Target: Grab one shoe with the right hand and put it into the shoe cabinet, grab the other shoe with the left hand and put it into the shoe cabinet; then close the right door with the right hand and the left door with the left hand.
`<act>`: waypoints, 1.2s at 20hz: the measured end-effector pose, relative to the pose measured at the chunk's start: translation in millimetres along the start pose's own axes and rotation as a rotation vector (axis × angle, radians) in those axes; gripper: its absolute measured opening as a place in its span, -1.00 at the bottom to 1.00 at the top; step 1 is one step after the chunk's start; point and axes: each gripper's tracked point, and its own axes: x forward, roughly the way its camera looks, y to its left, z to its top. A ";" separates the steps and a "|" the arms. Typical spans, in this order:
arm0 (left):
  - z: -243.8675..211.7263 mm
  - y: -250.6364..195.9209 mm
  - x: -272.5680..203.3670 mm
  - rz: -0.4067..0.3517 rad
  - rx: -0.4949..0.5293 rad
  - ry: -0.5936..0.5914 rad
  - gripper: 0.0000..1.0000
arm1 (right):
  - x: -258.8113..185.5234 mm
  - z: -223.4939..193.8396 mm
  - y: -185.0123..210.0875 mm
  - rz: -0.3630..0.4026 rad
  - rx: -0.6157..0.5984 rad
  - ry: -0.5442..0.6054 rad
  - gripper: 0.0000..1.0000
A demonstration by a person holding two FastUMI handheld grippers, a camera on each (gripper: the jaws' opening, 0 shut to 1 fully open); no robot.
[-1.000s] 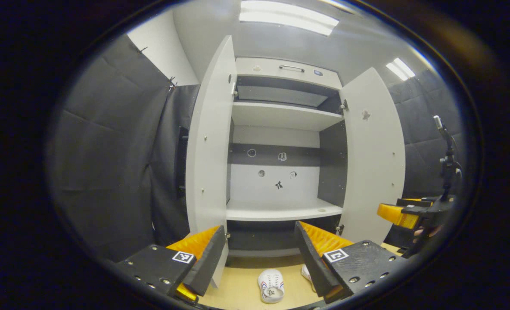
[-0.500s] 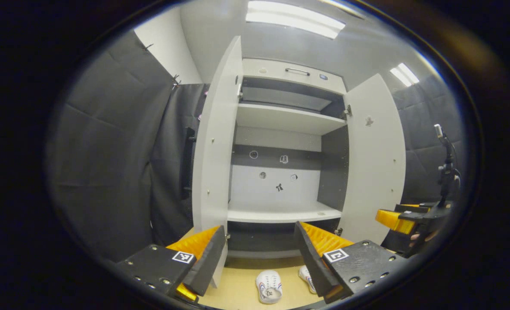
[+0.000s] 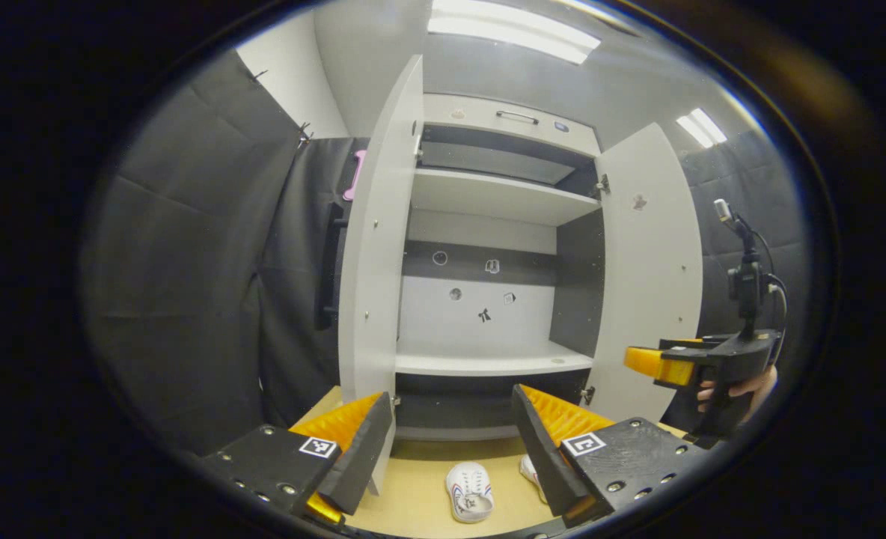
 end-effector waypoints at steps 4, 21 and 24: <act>-21.5 4.8 -4.4 -0.004 -0.011 0.033 0.84 | 33.5 -41.3 17.8 0.070 0.035 0.119 0.86; -112.3 -15.6 -10.8 -0.077 -0.019 0.267 0.85 | 107.3 -269.0 44.1 0.143 0.092 0.599 0.96; -120.2 -19.0 -12.0 -0.075 -0.021 0.284 0.85 | 113.4 -306.5 36.9 0.123 0.063 0.665 0.96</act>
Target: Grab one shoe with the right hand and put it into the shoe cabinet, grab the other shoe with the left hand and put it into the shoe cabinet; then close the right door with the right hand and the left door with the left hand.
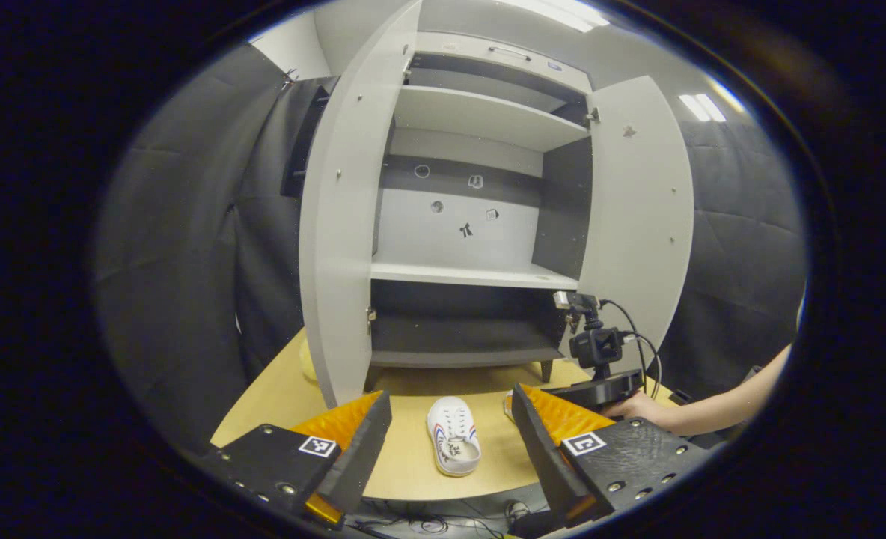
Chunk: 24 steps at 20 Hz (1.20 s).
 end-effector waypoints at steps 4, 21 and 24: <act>-7.3 -3.0 3.3 0.001 0.007 0.019 0.85 | 24.5 -23.1 -5.2 -0.016 -0.018 0.057 0.97; 13.4 -7.1 16.0 0.019 0.039 -0.026 0.85 | 42.6 -48.0 -32.4 -0.207 -0.276 0.161 -0.53; 14.1 -5.2 12.4 0.031 0.024 -0.035 0.85 | 45.0 -53.5 -33.9 -0.193 -0.274 0.187 -0.94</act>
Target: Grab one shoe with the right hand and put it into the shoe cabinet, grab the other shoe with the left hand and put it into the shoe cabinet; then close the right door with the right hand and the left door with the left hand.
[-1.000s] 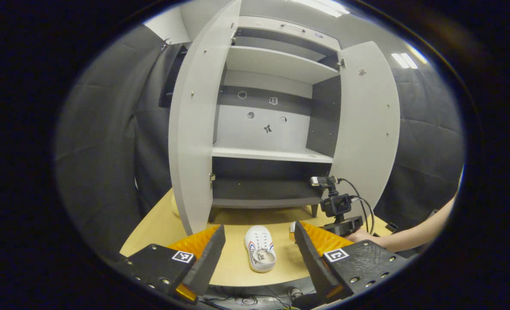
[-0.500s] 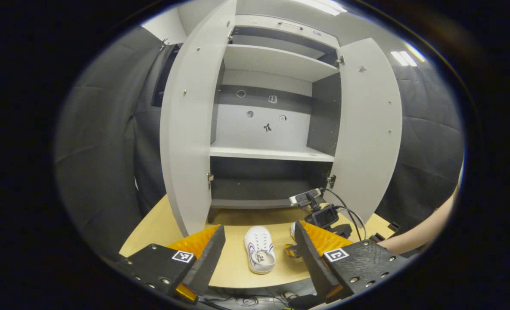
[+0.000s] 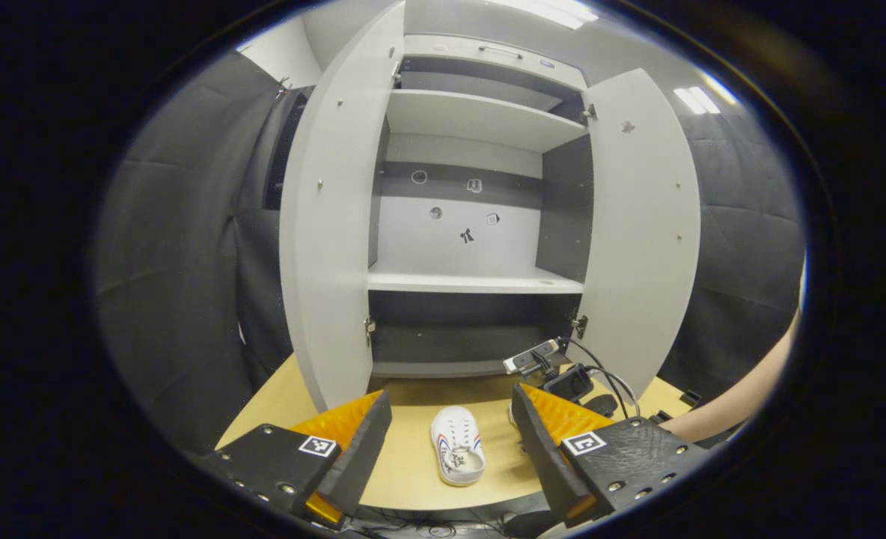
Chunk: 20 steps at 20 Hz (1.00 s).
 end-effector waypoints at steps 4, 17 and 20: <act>-1.1 1.8 -2.9 0.008 -0.007 -0.003 0.85 | -4.9 -1.2 -1.1 0.024 0.045 0.033 -0.95; 5.0 3.0 -8.3 -0.011 0.036 -0.035 0.70 | -110.8 4.1 -3.8 0.105 0.171 -0.098 -0.96; 0.7 -0.6 -8.1 -0.026 0.040 -0.031 0.92 | -150.0 13.0 -1.5 0.125 0.194 -0.156 -1.00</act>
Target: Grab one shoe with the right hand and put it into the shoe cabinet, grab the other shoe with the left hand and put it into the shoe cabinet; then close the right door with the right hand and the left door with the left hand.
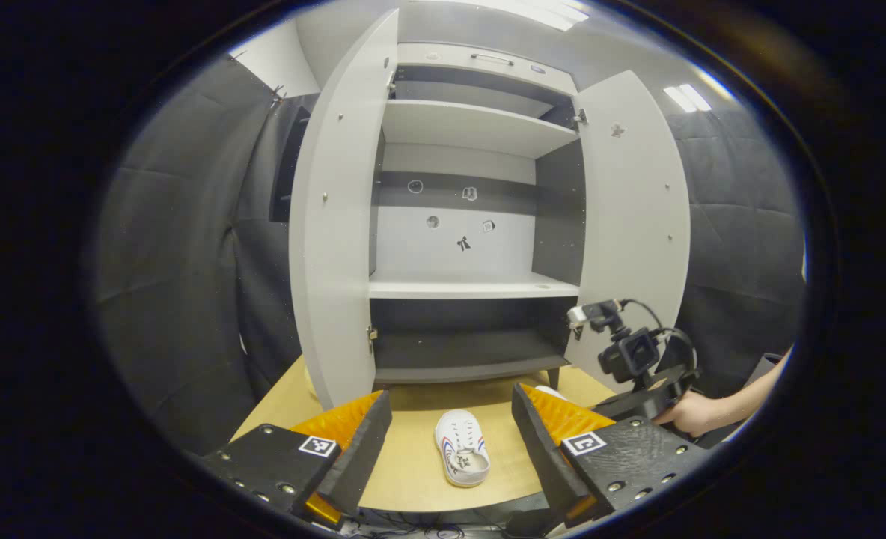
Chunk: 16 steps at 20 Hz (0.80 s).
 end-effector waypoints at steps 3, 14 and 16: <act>-2.3 -5.1 1.9 -0.021 -0.004 0.003 0.85 | -33.4 20.0 10.1 0.028 0.023 -0.066 -0.95; 2.5 -13.8 19.8 -0.110 -0.023 -0.015 0.84 | -103.7 182.3 8.4 0.043 0.072 -0.393 -0.96; 11.9 -17.8 30.2 -0.110 -0.021 -0.026 0.85 | -101.0 210.4 3.4 0.026 0.068 -0.436 -0.96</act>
